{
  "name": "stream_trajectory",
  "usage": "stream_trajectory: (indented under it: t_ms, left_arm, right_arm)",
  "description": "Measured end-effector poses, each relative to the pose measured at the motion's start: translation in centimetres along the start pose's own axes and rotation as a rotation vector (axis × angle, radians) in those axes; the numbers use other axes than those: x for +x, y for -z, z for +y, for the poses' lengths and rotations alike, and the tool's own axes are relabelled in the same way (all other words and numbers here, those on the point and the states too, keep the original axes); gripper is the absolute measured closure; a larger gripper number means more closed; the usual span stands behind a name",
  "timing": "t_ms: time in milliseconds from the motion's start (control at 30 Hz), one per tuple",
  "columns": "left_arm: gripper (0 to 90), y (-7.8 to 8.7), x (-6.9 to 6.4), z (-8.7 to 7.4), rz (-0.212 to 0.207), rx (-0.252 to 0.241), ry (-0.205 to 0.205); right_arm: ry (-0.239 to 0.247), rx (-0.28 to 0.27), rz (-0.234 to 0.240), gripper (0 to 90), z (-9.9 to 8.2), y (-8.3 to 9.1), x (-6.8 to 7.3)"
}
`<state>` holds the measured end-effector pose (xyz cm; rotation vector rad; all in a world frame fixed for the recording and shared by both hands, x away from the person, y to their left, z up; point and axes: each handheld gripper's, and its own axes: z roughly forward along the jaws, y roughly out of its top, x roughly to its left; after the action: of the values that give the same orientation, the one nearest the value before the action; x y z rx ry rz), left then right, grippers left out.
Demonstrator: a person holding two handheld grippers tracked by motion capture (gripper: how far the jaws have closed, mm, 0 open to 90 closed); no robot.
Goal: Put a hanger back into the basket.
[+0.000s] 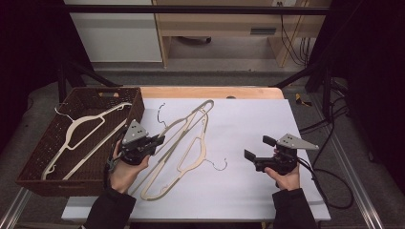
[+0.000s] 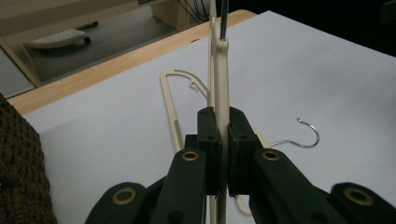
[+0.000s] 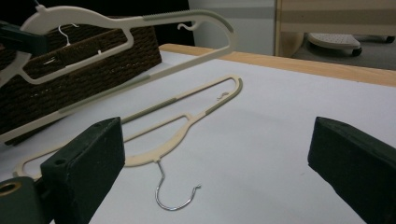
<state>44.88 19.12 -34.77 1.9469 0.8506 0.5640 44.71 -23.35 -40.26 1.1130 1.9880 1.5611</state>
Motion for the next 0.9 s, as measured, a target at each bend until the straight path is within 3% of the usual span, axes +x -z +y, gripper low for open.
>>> stream_trajectory:
  t_ms: [133, 367, 500, 700, 900]
  left_arm:
    - [86.0, 1.3, -0.5, 0.7, -0.029, -0.044, -0.006]
    - [86.0, 3.4, -1.4, 2.3, -0.058, -0.095, -0.050]
    - [86.0, 4.2, -1.3, 3.4, -0.061, -0.101, -0.074]
    - [86.0, 5.0, 0.1, 4.8, -0.070, -0.087, -0.083]
    - [86.0, 6.6, 3.0, 6.0, -0.101, -0.094, -0.052]
  right_arm:
    - [-0.013, 0.000, -0.012, 3.1, -0.1, 0.1, -0.3]
    - [-0.017, 0.003, -0.010, 2.8, -0.1, 0.1, -0.4]
    - [-0.015, 0.009, -0.009, 2.5, -0.1, 0.0, -0.4]
    - [-0.018, 0.017, -0.025, 1.4, -0.3, 0.0, -0.5]
    - [-0.014, 0.003, -0.029, 1.3, -0.1, 0.4, -0.7]
